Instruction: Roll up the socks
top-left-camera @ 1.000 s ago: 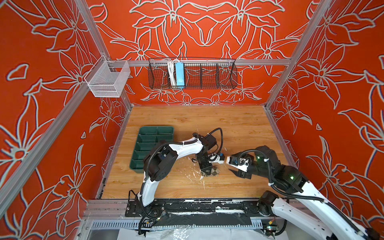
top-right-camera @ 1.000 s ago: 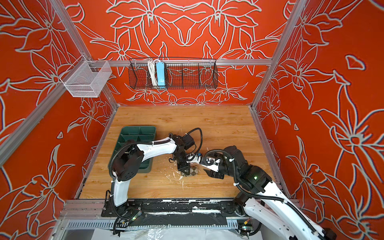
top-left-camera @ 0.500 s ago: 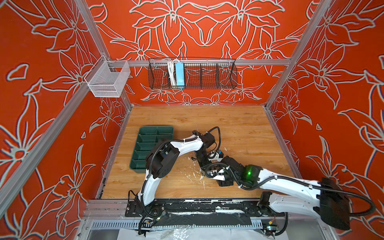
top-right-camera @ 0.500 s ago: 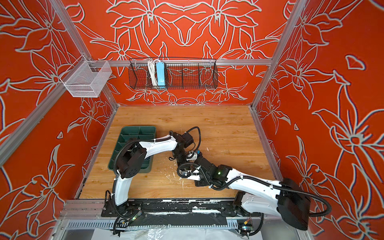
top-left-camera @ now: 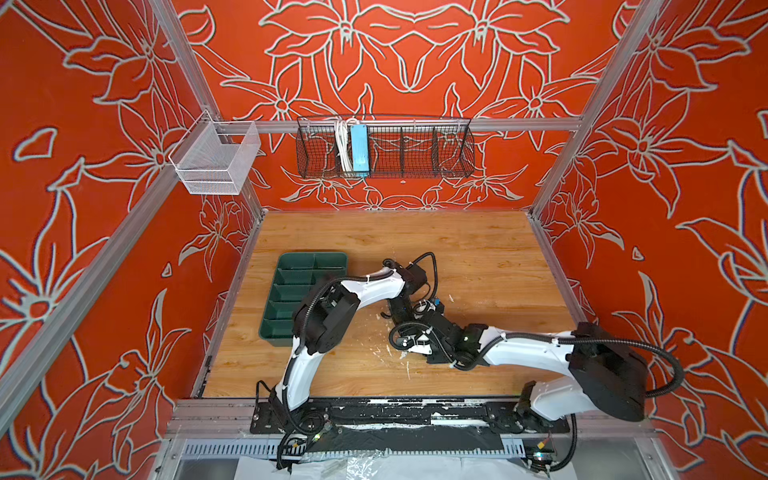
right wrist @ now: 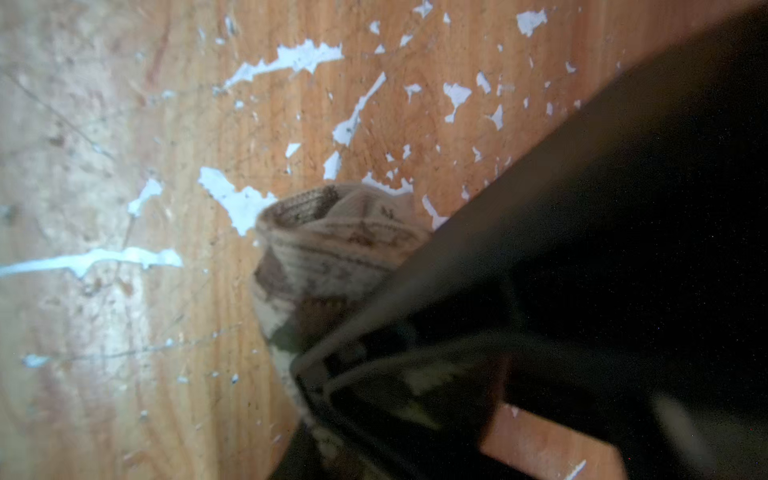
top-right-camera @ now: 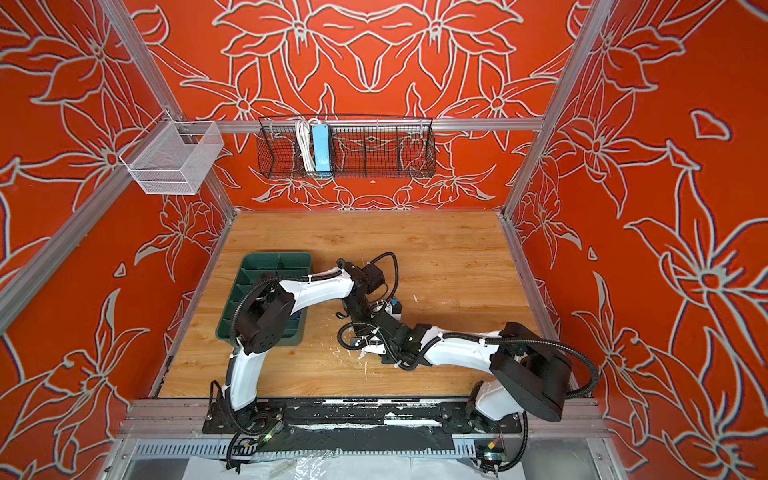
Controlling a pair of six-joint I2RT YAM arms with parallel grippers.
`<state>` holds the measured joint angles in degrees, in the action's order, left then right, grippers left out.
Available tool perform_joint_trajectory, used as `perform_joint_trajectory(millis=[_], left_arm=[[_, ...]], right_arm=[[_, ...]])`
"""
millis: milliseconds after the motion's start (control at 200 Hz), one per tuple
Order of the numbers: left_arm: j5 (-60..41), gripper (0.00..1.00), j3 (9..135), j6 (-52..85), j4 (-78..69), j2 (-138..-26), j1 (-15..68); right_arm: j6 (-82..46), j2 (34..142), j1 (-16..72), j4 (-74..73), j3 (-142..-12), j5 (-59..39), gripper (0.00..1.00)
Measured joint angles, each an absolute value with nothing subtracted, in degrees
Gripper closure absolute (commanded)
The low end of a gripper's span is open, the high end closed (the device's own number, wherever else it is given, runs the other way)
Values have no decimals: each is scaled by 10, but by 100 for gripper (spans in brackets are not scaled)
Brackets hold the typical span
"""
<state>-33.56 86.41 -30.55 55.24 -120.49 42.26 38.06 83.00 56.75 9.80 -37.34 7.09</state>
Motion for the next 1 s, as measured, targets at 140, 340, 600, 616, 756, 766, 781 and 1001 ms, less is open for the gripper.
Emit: perform_joint_trajectory(millis=[140,340,600,616,756,766,781,1001], left_arm=[[-328,53,834,-317,529,-1182,415],[-289,45,768,-324,477,-1117,414],[-238,30,682,-313,410,-1019,413],[-233,27,677,-312,405,-1012,413],[-177,2,638,-279,377,-946,413],[-175,2,637,-277,375,-942,413],[-169,2,635,-278,369,-935,412],[-146,3,634,-239,331,-902,413]], right_arm=[[397,836,572,114,-388,69,100],[408,843,582,118,-403,51,100],[420,848,587,158,-433,25,100],[422,848,588,161,-435,23,100],[388,858,575,215,-439,13,100],[385,857,574,216,-440,12,100],[385,855,573,219,-441,10,100],[338,839,562,260,-439,17,100]])
